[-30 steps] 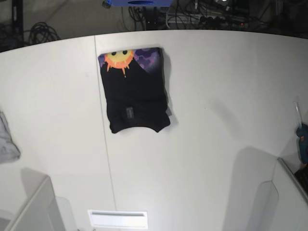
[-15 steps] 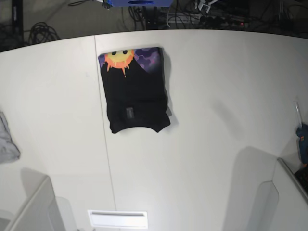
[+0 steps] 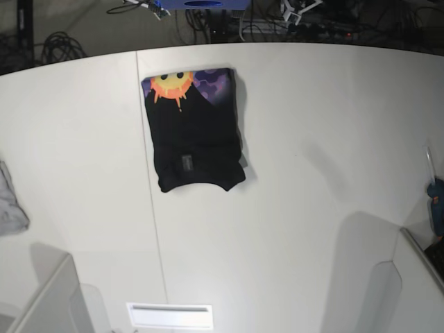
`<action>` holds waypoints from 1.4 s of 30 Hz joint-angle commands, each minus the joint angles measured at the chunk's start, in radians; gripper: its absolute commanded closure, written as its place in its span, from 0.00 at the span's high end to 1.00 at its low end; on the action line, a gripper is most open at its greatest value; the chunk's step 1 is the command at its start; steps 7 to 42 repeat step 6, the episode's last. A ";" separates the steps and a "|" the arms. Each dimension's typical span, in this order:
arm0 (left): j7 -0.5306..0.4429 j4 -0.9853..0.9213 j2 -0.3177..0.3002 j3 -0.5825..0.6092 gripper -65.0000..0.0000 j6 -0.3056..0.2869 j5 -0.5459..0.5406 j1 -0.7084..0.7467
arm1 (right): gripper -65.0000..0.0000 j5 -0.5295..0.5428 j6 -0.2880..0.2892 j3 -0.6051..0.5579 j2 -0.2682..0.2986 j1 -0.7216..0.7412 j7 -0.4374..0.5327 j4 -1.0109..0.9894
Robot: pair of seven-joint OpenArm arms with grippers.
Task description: Fold the T-shirt properly
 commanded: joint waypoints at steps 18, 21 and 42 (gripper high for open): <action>-0.005 0.020 0.001 -0.008 0.00 -0.004 -0.008 0.014 | 0.00 0.000 0.001 0.000 0.001 -0.009 0.010 -0.001; -0.005 0.020 0.001 -0.008 0.00 -0.004 -0.008 0.014 | 0.00 0.000 0.001 0.000 0.001 -0.009 0.010 -0.001; -0.005 0.020 0.001 -0.008 0.00 -0.004 -0.008 0.014 | 0.00 0.000 0.001 0.000 0.001 -0.009 0.010 -0.001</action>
